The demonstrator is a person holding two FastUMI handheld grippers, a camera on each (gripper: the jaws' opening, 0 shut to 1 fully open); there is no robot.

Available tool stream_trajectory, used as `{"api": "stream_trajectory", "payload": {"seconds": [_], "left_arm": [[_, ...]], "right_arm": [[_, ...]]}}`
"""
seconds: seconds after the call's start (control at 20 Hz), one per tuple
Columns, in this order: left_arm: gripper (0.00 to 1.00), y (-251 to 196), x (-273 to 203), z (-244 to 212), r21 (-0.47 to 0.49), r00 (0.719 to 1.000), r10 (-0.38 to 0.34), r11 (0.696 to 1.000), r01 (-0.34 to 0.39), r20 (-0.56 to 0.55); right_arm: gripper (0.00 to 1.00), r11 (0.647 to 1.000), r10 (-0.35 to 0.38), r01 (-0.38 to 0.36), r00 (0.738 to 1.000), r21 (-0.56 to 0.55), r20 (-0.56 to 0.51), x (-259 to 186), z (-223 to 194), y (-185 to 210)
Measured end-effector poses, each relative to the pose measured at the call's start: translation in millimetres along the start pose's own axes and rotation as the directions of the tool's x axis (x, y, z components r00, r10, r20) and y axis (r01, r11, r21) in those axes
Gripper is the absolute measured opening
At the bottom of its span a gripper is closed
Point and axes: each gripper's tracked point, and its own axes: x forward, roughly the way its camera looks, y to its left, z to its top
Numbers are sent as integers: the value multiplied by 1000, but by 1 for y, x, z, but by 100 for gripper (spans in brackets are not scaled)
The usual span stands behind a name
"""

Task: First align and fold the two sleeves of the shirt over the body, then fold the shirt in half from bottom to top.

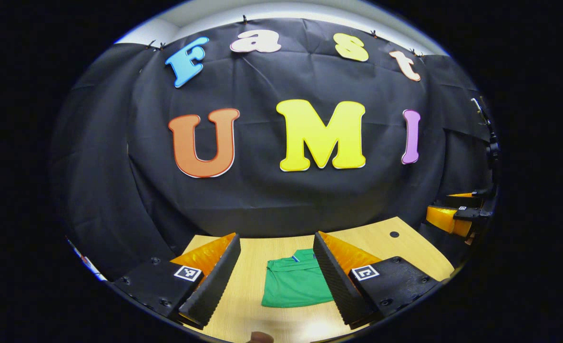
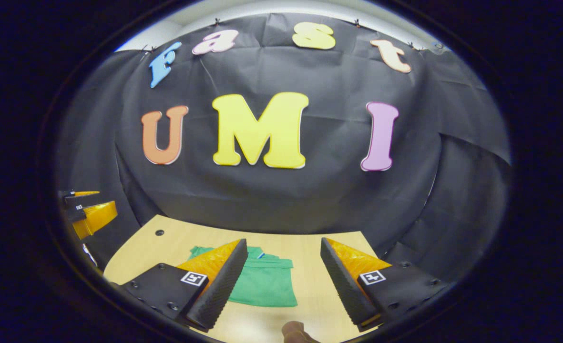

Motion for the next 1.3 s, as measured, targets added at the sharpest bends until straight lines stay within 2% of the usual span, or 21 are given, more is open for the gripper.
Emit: {"api": "stream_trajectory", "payload": {"seconds": [0.15, 0.2, 0.3, 0.4, 0.55, 0.65, 0.75, 1.3], "left_arm": [[98, 11, -50, -8, -28, 1000, 25, 999, -25, 17], [98, 19, -72, -11, -41, 999, 34, 999, -33, 25], [98, 28, -97, -15, -40, 997, 55, 998, -53, 50], [98, 30, -124, -26, -45, 996, 69, 997, -66, 65], [98, 26, -144, -48, -46, 999, 45, 998, -44, 28], [98, 30, -159, -51, -29, 998, 47, 999, -46, 42], [98, 35, -163, -47, -14, 996, 52, 999, -51, 76], [98, 43, -146, -50, -7, 997, 34, 999, -34, 66]], "right_arm": [[99, 1000, 18, -18, 998, 7, 63, -56, 7, 18], [96, 1000, 19, -20, 998, 16, 68, -73, 2, 22], [100, 998, 45, -48, 996, 29, 83, -102, -8, 40], [97, 998, 60, -62, 988, 7, 141, -133, -18, 57], [97, 994, 106, -101, 985, -46, 133, -156, -37, 79], [97, 992, 123, -117, 985, -55, 118, -168, -44, 89], [98, 992, 122, -117, 985, -51, 122, -173, -46, 93], [98, 992, 114, -106, 987, -75, 109, -158, -45, 101]]}}
